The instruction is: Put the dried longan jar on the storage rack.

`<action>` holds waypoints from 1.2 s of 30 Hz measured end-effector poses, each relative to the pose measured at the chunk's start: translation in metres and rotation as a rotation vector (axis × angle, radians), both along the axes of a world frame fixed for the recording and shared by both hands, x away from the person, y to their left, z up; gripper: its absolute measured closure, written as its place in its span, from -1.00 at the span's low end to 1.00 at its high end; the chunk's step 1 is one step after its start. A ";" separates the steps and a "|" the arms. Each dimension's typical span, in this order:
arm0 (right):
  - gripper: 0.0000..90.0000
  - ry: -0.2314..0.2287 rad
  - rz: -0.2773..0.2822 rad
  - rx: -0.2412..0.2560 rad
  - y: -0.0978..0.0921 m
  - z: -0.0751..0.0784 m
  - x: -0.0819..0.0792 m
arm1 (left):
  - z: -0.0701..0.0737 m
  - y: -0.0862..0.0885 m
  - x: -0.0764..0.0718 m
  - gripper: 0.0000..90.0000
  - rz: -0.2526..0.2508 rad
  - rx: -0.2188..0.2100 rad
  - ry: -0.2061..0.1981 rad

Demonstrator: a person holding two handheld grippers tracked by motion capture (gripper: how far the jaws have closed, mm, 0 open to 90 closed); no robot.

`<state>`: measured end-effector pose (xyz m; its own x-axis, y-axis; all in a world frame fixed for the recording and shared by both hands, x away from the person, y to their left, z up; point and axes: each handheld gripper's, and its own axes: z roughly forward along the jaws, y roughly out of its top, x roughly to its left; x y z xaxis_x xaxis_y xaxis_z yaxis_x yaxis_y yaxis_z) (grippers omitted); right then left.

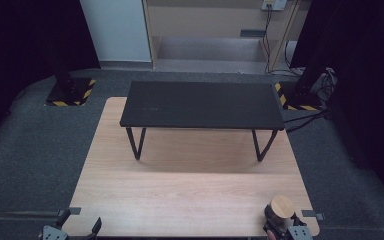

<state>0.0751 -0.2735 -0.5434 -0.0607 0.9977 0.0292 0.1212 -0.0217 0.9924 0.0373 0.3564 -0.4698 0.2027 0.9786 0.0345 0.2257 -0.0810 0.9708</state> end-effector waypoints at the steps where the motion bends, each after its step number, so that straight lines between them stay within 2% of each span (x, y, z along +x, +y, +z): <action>1: -0.44 0.000 -0.002 0.002 0.000 0.001 -0.001 | 0.000 0.000 0.000 -0.99 0.000 0.000 -0.001; 4: -0.44 -0.009 -0.009 0.010 0.002 0.007 -0.004 | 0.000 0.000 0.000 -0.99 0.000 0.000 -0.001; 7: -0.44 -0.024 -0.005 0.022 0.003 0.019 -0.006 | 0.000 0.001 0.000 -0.99 -0.002 0.000 -0.001; 13: -0.44 -0.045 0.007 0.035 0.005 0.056 0.000 | 0.000 0.000 0.001 -0.99 -0.011 -0.007 -0.005; 21: -0.44 -0.064 0.046 0.055 0.007 0.103 0.017 | -0.001 -0.001 0.002 -0.99 -0.020 -0.020 -0.009; 26: -0.43 -0.073 0.075 0.048 0.009 0.135 0.034 | 0.000 -0.001 0.001 -0.99 -0.018 -0.024 -0.015; 27: -0.43 -0.073 0.075 0.048 0.009 0.135 0.034 | 0.000 -0.001 0.001 -0.99 -0.018 -0.024 -0.015; 28: -0.43 -0.069 0.095 0.049 0.009 0.152 0.045 | 0.001 -0.001 0.000 -0.99 -0.018 -0.025 -0.016; 36: -0.43 -0.075 0.146 0.011 0.017 0.209 0.089 | 0.000 -0.001 -0.001 -0.98 -0.021 -0.027 -0.016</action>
